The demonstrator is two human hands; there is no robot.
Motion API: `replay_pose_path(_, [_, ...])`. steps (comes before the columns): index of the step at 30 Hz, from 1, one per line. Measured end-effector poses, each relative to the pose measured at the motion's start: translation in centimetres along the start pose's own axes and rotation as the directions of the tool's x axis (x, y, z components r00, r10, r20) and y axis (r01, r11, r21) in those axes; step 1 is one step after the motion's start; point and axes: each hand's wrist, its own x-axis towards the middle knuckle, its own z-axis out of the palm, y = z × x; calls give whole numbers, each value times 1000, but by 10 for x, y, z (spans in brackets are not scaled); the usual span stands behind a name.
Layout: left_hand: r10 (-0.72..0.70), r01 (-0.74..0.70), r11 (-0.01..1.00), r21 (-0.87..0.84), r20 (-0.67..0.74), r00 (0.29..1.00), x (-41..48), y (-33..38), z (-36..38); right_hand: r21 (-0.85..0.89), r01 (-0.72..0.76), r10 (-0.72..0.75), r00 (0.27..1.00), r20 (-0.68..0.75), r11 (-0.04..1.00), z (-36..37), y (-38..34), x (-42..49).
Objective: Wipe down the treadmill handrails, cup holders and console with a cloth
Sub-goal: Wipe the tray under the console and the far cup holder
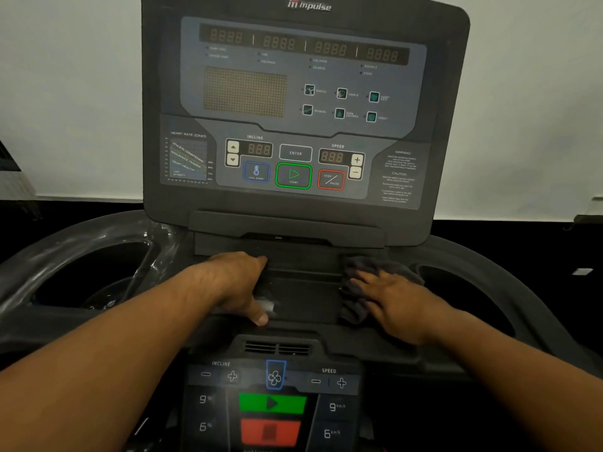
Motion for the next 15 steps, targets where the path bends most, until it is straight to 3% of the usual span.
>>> replay_pose_path(7, [17, -17, 998, -60, -4, 1000, 2, -5, 4, -58, -24, 24, 1000, 4, 998, 2, -15, 1])
replay_pose_path(10, [19, -19, 999, -40, -8, 1000, 3, -4, 3, -75, 99, -98, 995, 10, 992, 2, -32, 13])
replay_pose_path(15, [12, -15, 998, -63, -37, 999, 2, -9, 9, 58, 254, -256, 966, 39, 965, -3, -86, 55])
